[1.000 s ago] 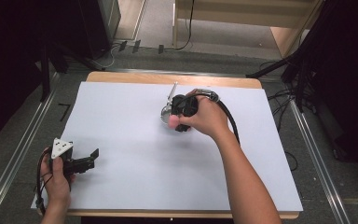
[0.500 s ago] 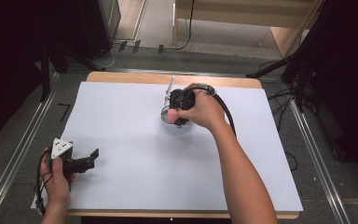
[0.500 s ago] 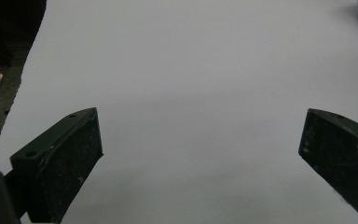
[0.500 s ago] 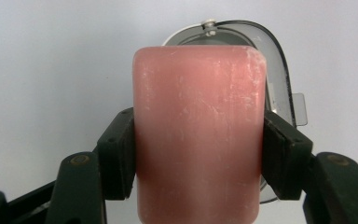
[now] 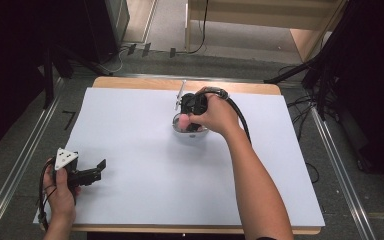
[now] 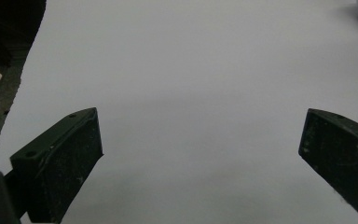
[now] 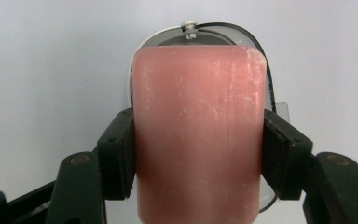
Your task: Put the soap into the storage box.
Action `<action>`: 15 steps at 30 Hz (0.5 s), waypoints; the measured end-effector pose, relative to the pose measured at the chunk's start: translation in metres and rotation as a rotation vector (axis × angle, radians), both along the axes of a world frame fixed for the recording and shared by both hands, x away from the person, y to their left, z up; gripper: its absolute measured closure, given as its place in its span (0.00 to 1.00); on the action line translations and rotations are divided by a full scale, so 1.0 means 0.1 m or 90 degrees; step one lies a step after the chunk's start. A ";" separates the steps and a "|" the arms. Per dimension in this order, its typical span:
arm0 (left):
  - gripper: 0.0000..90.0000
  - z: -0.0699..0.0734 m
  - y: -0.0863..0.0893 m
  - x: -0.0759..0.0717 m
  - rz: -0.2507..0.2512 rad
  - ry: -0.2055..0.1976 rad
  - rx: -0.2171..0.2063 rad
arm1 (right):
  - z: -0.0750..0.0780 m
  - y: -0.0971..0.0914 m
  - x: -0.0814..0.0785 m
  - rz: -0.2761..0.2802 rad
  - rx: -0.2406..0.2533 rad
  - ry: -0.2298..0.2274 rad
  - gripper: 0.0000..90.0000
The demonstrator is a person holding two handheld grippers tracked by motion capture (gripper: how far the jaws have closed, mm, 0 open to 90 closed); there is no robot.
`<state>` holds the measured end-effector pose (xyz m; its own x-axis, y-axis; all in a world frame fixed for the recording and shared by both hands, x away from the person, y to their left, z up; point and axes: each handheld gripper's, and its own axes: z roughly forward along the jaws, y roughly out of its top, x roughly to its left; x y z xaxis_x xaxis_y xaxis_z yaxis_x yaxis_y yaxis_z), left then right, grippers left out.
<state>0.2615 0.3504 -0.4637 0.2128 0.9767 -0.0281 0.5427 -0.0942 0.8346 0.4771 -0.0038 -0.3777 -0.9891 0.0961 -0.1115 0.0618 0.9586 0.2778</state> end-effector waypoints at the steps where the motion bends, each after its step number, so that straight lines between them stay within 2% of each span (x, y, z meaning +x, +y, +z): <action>1: 0.00 0.00 0.00 0.00 0.000 0.000 0.000 | 0.00 0.00 0.00 0.000 0.000 0.000 0.43; 7: 0.00 0.00 0.00 0.00 0.000 0.000 0.000 | 0.00 -0.01 0.05 -0.006 0.008 -0.001 0.43; 13: 0.00 0.00 0.00 0.00 0.000 0.000 -0.001 | -0.03 0.01 0.07 -0.011 -0.004 0.001 0.43; 15: 0.00 0.00 0.00 0.00 0.000 0.000 0.000 | -0.04 0.02 0.09 0.000 0.003 -0.006 0.43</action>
<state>0.2615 0.3506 -0.4637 0.2126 0.9767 -0.0286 0.5425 -0.0936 0.8348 0.4857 -0.0023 -0.3813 -0.9880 0.0968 -0.1201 0.0593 0.9572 0.2833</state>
